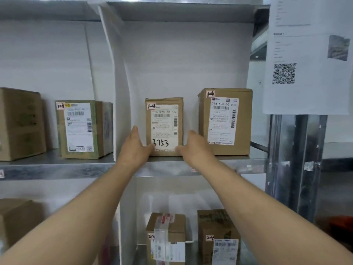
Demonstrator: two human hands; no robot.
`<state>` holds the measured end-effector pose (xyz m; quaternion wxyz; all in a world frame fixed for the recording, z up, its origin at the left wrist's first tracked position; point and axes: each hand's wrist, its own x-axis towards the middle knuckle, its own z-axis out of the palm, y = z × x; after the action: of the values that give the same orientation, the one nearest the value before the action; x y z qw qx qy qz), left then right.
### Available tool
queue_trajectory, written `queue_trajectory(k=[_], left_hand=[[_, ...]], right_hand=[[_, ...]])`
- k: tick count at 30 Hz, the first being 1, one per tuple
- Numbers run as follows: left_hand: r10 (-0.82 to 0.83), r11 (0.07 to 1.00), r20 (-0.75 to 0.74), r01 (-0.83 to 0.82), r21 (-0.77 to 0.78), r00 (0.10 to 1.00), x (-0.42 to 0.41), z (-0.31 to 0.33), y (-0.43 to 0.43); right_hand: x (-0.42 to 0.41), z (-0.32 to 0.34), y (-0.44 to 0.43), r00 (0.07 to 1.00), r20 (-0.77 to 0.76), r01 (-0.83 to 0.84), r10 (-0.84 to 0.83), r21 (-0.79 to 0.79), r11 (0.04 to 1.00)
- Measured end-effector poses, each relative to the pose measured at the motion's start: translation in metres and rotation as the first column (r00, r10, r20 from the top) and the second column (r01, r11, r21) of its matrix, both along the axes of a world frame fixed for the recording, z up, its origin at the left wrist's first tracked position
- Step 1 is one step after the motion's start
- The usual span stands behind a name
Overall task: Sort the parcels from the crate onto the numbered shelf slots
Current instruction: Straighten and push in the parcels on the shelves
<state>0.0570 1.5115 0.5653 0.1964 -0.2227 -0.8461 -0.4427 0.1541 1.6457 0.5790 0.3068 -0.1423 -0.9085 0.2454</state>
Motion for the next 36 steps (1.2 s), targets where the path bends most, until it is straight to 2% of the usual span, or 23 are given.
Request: queue_trajectory(k=[2,5,11,21,28,31,36], left_hand=[[-0.05,0.999,0.051,0.05,0.003,0.997,-0.006,0.001,0.002],[-0.103,0.995,0.021,0.103,-0.014,0.994,-0.009,0.0,0.003],[-0.073,0.997,-0.076,0.075,0.02,0.994,-0.006,-0.007,-0.003],[-0.072,0.997,-0.077,0.069,-0.035,0.994,-0.015,-0.006,-0.005],[-0.05,0.998,-0.096,0.046,-0.04,0.994,-0.007,-0.008,-0.004],[-0.079,0.997,-0.177,0.078,-0.013,0.981,0.004,-0.018,-0.014],[-0.103,0.994,-0.444,0.113,-0.003,0.89,0.03,-0.03,-0.061]], right_hand=[[-0.014,0.001,-0.003,0.999,0.03,0.032,-0.032,-0.014,0.999],[-0.032,-0.005,-0.003,0.998,0.031,0.061,-0.06,-0.036,0.997],[-0.034,-0.015,-0.003,0.997,-0.035,0.069,-0.071,-0.058,0.996],[-0.032,-0.016,-0.002,0.996,-0.044,0.079,-0.079,-0.002,0.997],[-0.036,-0.019,0.004,0.996,-0.065,0.053,-0.054,-0.02,0.998],[-0.028,-0.019,0.004,0.994,-0.101,0.034,-0.038,-0.045,0.998],[-0.004,-0.007,-0.016,0.966,-0.257,0.07,-0.039,0.109,0.992]])
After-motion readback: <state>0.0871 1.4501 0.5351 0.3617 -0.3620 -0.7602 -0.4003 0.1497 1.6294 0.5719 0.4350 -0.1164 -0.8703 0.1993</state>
